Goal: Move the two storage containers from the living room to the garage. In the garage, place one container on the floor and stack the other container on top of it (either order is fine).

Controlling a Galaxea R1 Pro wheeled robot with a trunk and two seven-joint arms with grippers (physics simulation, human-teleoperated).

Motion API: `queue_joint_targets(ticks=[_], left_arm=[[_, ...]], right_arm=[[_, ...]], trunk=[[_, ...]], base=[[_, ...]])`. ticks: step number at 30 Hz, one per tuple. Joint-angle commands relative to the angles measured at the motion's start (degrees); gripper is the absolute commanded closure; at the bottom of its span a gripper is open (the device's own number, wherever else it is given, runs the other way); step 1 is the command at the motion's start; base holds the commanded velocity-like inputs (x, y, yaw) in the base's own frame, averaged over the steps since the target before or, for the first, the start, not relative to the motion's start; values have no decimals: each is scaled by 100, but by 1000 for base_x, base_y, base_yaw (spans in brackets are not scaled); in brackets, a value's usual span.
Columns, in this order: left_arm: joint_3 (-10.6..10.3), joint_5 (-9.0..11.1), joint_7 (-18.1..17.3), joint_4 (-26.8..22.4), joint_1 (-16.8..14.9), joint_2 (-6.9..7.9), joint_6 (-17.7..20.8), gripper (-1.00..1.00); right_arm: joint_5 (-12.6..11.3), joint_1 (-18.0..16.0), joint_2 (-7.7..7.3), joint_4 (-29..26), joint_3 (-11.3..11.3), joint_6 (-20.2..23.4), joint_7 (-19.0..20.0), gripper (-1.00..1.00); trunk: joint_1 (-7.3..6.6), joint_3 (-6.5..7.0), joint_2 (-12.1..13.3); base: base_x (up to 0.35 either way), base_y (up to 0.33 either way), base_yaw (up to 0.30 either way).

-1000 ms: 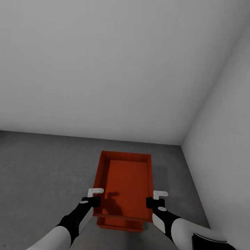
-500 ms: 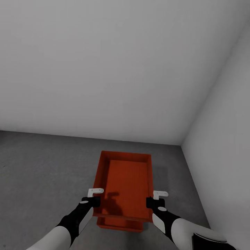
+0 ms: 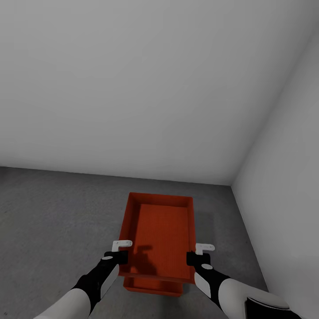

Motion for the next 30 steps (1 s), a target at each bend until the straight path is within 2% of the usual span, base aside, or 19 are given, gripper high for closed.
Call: queue_joint_targets(ticks=[1, 27, 30], left_arm=[[102, 17, 77, -172, -8, 13, 30, 100], [103, 26, 58, -190, -8, 7, 34, 100], [102, 26, 66, -190, -8, 7, 31, 100]], right_arm=[[-67, 0, -114, 150, 80, 1, -17, 100], [-69, 0, -121, 150, 78, 1, -22, 100], [-68, 0, -121, 150, 78, 1, -18, 100]], trunk=[[1, -7, -5], [1, -7, -5], [67, -60, -125]], base=[[0, 0, 0], [0, 0, 0], [0, 0, 0]])
